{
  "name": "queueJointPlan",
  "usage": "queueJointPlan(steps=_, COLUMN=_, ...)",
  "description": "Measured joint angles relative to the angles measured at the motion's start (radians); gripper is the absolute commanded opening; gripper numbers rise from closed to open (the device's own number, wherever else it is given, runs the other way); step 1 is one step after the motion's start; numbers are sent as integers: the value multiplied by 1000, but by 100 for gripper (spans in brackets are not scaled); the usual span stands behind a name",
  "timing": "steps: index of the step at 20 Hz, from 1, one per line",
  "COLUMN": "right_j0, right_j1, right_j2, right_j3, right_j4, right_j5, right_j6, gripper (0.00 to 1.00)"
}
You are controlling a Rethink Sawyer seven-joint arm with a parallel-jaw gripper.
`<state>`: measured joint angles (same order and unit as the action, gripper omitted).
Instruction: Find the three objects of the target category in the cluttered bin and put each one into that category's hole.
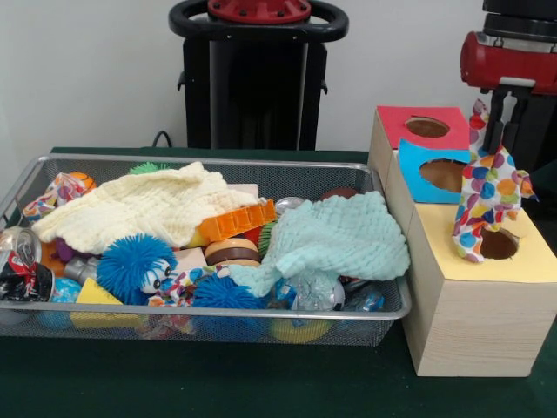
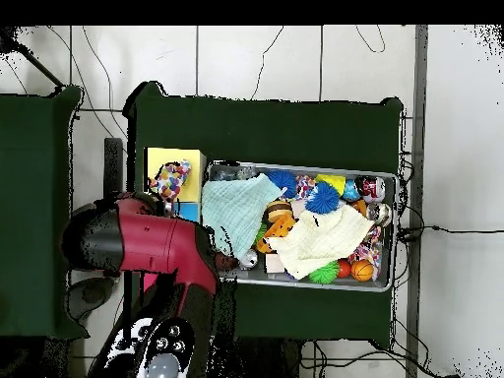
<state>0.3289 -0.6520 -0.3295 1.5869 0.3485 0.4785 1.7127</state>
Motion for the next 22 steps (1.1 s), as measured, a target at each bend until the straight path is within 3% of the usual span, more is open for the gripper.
queueJointPlan(steps=22, right_j0=29, right_j1=-19, right_j2=0, right_j3=0, right_j4=23, right_j5=0, right_j6=0, gripper=0)
